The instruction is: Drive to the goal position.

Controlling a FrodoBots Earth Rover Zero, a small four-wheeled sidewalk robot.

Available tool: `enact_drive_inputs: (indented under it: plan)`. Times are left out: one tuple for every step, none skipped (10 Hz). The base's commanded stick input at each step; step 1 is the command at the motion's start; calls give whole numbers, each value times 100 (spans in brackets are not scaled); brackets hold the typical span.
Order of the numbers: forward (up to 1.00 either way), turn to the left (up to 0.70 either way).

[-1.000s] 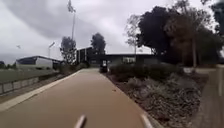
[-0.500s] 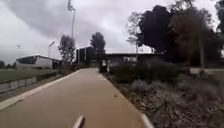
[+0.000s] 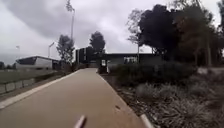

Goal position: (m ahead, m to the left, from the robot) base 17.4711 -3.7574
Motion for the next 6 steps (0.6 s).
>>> enact_drive_inputs:
  plan:
    - [100, 0]
    - [100, 0]
    - [100, 0]
    - [100, 0]
    - [100, 0]
    - [100, 0]
